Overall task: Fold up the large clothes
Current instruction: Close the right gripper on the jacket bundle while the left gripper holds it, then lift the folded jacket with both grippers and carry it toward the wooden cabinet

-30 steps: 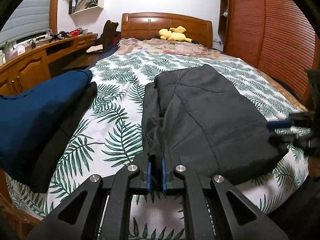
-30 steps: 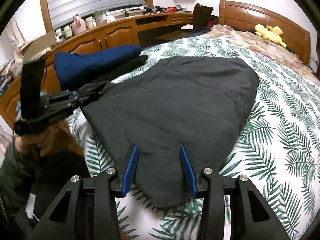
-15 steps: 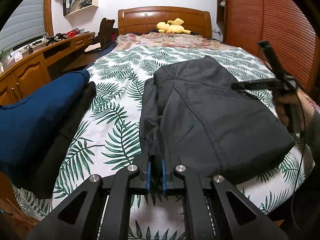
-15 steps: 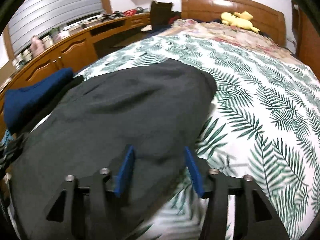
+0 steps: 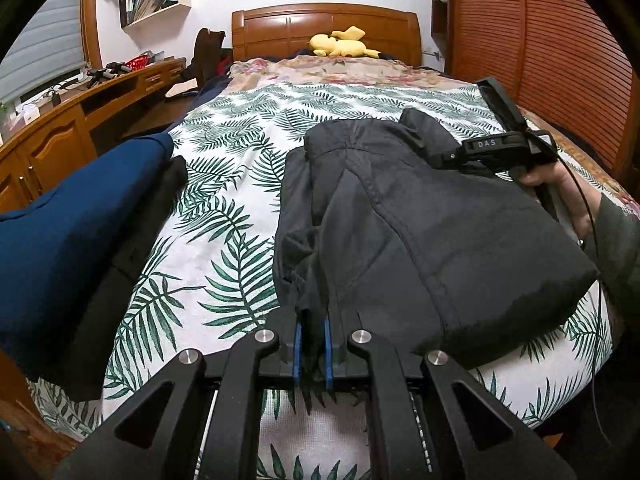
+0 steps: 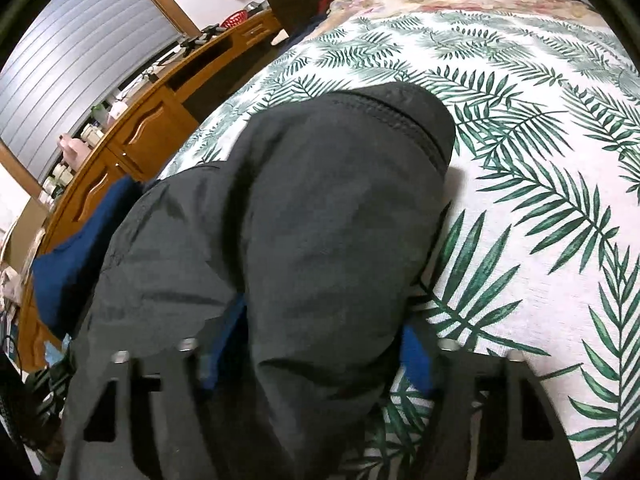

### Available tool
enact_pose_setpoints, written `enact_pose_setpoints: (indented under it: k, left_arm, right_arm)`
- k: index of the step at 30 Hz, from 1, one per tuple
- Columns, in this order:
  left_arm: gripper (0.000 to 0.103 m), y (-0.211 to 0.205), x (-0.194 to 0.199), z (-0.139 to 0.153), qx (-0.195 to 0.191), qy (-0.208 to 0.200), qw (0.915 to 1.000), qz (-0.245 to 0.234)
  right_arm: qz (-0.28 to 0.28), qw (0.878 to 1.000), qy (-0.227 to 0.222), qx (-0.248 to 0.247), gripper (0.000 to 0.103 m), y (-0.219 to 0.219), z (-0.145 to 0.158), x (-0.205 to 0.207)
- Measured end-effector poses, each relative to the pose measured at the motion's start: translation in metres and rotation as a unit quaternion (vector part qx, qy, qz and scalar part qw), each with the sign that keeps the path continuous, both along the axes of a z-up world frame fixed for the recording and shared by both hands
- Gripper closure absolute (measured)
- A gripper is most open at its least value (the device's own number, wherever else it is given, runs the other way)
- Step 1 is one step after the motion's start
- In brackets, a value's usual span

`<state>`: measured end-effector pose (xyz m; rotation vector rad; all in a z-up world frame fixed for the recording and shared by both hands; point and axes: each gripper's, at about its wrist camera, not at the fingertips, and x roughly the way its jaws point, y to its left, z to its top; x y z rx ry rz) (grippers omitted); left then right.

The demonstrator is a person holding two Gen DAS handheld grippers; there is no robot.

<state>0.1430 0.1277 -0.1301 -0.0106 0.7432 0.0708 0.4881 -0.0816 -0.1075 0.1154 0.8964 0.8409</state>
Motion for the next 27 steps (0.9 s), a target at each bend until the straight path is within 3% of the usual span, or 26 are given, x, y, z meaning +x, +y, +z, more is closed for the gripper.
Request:
enact_pose_setpoints:
  k: [2, 5, 10, 17, 27]
  left_arm:
    - [0.095, 0.0, -0.001, 0.002, 0.0, -0.003, 1.0, 0.005]
    - [0.093, 0.0, -0.004, 0.006, -0.003, -0.007, 0.9999, 0.012]
    - [0.061, 0.006, -0.015, 0.007, -0.016, -0.012, 0.9994, 0.028]
    - [0.061, 0.015, -0.009, -0.005, -0.04, 0.009, 0.9985, 0.037]
    - [0.061, 0.017, 0.029, -0.026, -0.078, 0.047, 0.9953, 0.033]
  right_arm:
    - [0.003, 1.0, -0.017, 0.004, 0.065, -0.003, 0.005, -0.008]
    - [-0.007, 0.999, -0.045, 0.004, 0.068, -0.01, 0.013, -0.02]
    - [-0.027, 0.998, -0.063, 0.005, 0.069, -0.035, 0.022, -0.034]
    - [-0.06, 0.997, -0.055, -0.013, 0.068, -0.064, 0.01, -0.042]
    - [-0.064, 0.996, -0.043, -0.034, 0.065, -0.057, 0.003, -0.037]
